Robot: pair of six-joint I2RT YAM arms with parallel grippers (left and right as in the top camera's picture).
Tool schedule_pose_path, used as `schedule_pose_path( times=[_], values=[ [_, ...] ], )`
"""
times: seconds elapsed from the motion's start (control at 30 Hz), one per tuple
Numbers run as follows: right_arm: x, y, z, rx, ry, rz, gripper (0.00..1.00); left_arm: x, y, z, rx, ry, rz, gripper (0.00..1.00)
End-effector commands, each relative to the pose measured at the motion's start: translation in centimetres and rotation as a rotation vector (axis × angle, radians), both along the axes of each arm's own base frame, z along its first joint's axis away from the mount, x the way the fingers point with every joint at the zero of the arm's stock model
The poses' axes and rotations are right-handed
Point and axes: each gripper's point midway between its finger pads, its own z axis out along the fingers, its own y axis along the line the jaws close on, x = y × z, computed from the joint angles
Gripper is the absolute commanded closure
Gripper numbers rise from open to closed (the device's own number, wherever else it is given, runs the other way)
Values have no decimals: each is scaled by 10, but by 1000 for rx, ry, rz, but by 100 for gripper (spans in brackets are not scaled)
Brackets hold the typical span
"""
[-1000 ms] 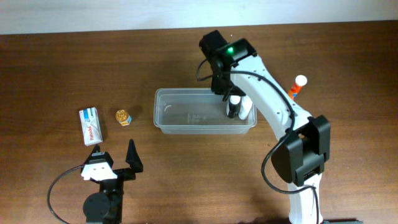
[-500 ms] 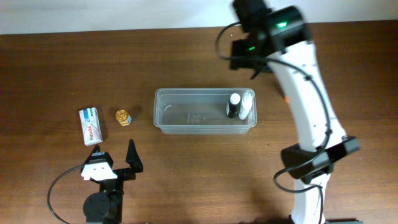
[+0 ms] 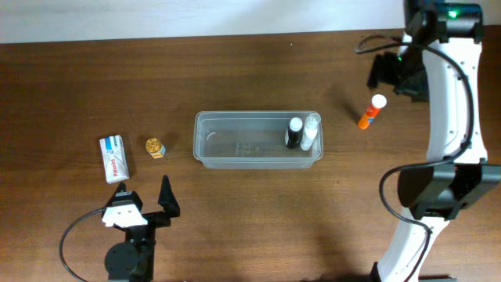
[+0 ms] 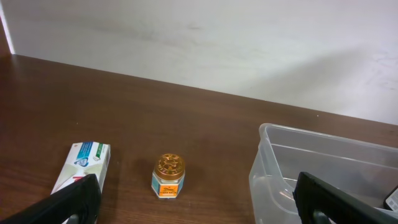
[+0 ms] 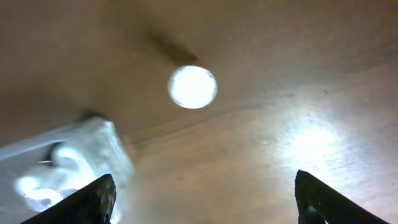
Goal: Pack container
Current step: 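Release the black bottle and move the right gripper to the orange tube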
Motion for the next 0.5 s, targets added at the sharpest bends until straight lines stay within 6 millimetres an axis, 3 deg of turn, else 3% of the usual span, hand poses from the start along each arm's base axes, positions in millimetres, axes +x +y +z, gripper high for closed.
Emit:
schedule_pose_path(
  times=[0.0,0.47],
  values=[
    [-9,-9,-16,20,46,64,17,0,0,0,19,-1,-3,1],
    [20,-10,-59,46,12,119,17,0,0,0,19,-2,-3,1]
  ],
)
